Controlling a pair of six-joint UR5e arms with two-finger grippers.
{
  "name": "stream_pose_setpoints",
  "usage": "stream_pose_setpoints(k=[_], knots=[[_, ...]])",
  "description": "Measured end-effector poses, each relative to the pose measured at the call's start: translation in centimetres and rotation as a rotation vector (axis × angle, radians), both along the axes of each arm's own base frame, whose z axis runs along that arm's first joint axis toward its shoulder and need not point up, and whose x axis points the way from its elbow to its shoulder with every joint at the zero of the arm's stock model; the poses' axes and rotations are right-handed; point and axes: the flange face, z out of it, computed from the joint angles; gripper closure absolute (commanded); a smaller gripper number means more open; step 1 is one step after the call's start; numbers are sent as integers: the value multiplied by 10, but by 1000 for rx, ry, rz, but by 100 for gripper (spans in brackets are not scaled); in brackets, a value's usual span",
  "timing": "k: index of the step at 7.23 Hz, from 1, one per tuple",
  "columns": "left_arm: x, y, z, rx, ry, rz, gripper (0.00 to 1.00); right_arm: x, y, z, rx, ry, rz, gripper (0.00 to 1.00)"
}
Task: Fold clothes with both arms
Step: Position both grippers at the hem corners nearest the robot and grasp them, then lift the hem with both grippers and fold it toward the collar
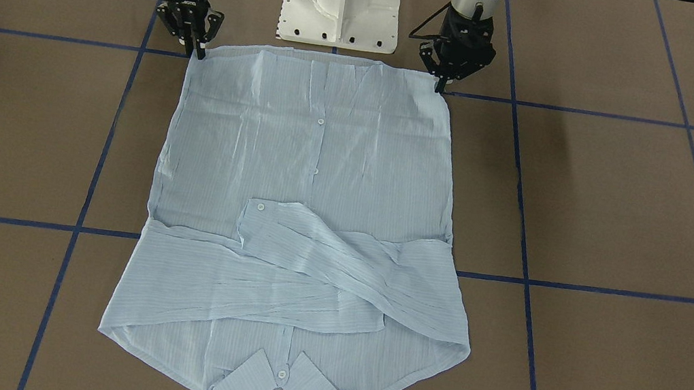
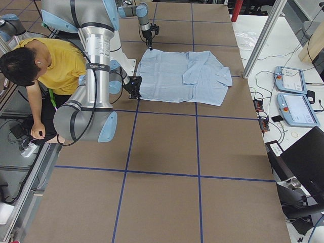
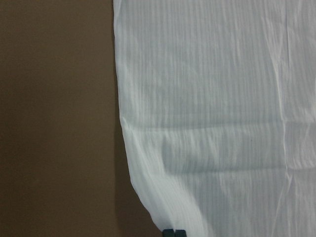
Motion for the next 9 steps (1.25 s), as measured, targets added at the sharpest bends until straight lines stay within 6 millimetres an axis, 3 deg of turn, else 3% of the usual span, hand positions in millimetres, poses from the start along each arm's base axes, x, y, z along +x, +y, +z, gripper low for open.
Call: stream_pose_setpoints(k=[3, 4, 5, 7, 9], knots=[[-1, 0, -2, 1, 4, 2, 100, 1, 1, -3, -1, -6, -2, 100], [-6, 1, -7, 4, 14, 6, 100, 10, -1, -13, -7, -12, -5, 100], [-23, 4, -18, 20, 37, 21, 100, 31, -1, -35, -27, -10, -25, 100], [-92, 21, -59, 20, 82, 86, 100, 94, 4, -106, -101, 0, -101, 100], [-169, 36, -118, -18, 123, 149, 100, 157, 3, -172, -175, -23, -161, 100]])
